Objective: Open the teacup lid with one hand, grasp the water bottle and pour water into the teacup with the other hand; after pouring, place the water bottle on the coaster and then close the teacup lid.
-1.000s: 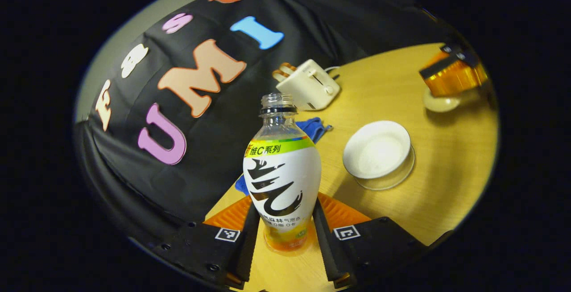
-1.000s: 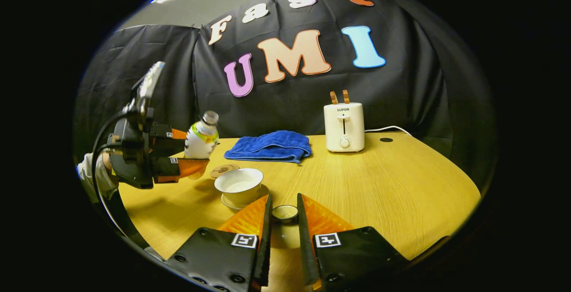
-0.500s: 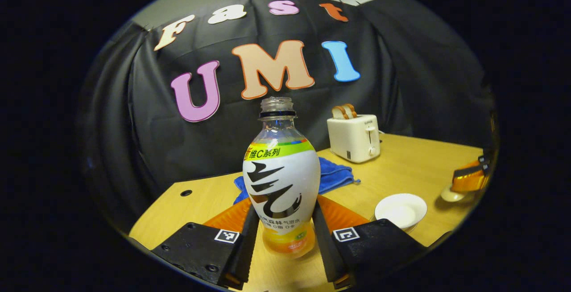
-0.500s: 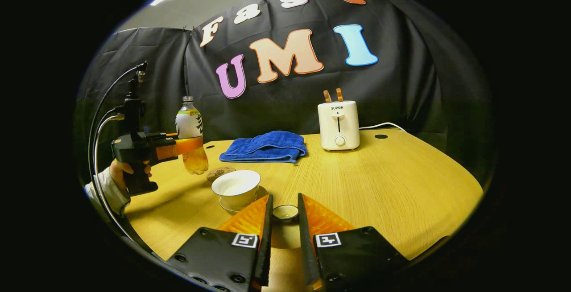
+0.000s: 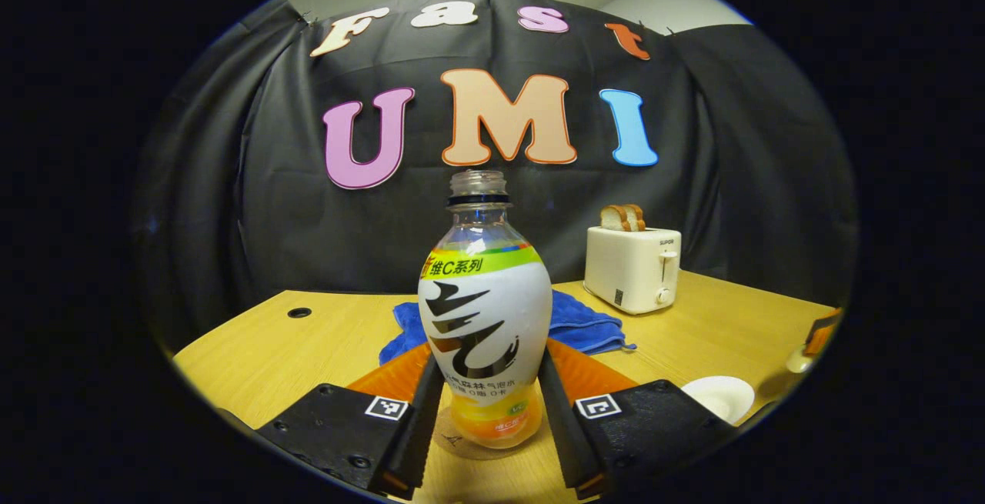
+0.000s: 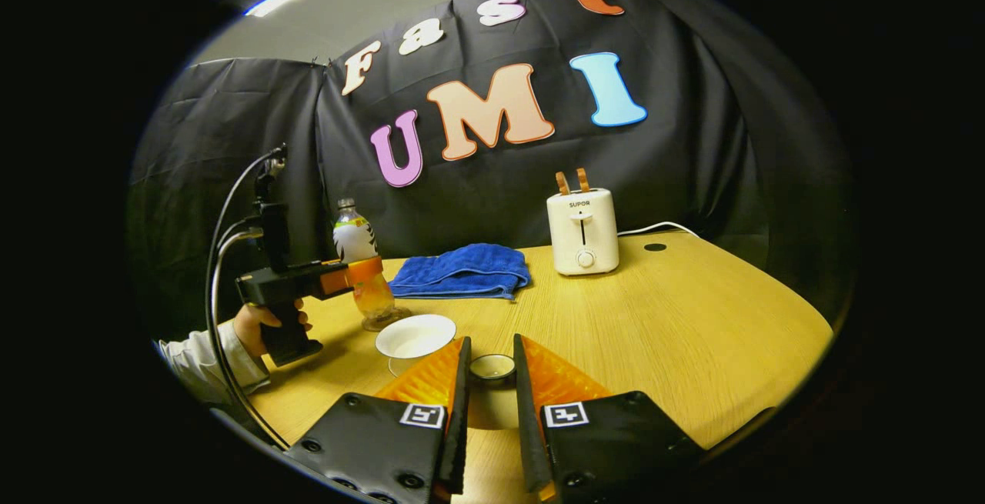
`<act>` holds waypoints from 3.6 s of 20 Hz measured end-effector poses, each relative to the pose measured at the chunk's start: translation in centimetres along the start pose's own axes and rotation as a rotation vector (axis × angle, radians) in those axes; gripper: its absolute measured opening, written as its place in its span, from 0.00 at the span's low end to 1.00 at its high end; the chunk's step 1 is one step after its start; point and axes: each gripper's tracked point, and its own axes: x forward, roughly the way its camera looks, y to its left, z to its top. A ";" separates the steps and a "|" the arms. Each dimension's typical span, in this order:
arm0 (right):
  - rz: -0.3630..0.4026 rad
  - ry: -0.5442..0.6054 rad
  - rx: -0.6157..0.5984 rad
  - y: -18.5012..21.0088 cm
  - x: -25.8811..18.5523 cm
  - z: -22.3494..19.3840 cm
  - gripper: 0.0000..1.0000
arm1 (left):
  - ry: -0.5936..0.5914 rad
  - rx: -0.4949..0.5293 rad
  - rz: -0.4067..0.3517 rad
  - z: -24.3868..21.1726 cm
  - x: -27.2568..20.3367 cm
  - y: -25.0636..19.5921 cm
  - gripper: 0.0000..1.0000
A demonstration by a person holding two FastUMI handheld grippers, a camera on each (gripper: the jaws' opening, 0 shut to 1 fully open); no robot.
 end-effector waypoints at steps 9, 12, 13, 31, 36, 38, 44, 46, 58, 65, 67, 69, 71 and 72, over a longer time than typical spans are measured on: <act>0.011 0.009 -0.013 0.9 0.5 0.1 0.34 | 0.004 -0.033 0.044 -1.3 0.7 1.4 0.68; 0.019 0.011 -0.009 1.4 0.8 0.2 0.34 | 0.033 -0.046 0.036 -2.2 0.5 1.4 0.69; 0.022 0.011 -0.010 1.6 0.9 0.2 0.34 | 0.037 -0.053 0.036 -2.4 0.4 1.2 0.70; 0.118 -0.061 -0.061 6.6 4.5 2.4 0.32 | -0.021 -0.026 0.052 0.2 -8.6 -0.3 0.95; 0.161 -0.075 -0.070 8.3 6.6 2.4 0.33 | -0.055 -0.022 0.069 0.9 -12.2 -0.1 0.95; 0.173 -0.083 -0.072 8.9 7.2 2.4 0.33 | -0.061 -0.028 0.080 0.8 -13.1 0.1 0.95; 0.186 -0.062 -0.129 10.3 8.8 0.8 0.33 | -0.074 -0.069 0.080 0.8 -14.7 -0.2 0.95; 0.176 -0.035 -0.139 10.2 9.3 0.0 0.33 | -0.074 -0.078 0.077 0.8 -15.1 -0.3 0.95; 0.137 0.004 -0.161 9.8 10.0 -1.7 0.36 | -0.075 -0.101 0.069 0.3 -15.2 -0.5 0.95; 0.063 -0.108 -0.123 8.5 7.3 0.5 1.00 | -0.078 -0.053 0.075 -0.2 -15.4 -0.9 0.95; 0.016 -0.146 -0.107 7.4 5.7 1.0 1.00 | -0.085 -0.033 0.077 -0.2 -15.6 -1.2 0.95; -0.014 -0.161 -0.100 6.8 4.5 1.0 1.00 | -0.090 -0.029 0.082 -0.2 -16.0 -1.4 0.95; -0.047 -0.150 -0.105 6.0 3.3 0.1 1.00 | -0.097 -0.043 0.089 -0.3 -16.3 -1.7 0.95; -0.063 -0.143 -0.112 5.6 2.8 -0.2 1.00 | -0.102 -0.051 0.098 -0.4 -16.5 -1.7 0.93</act>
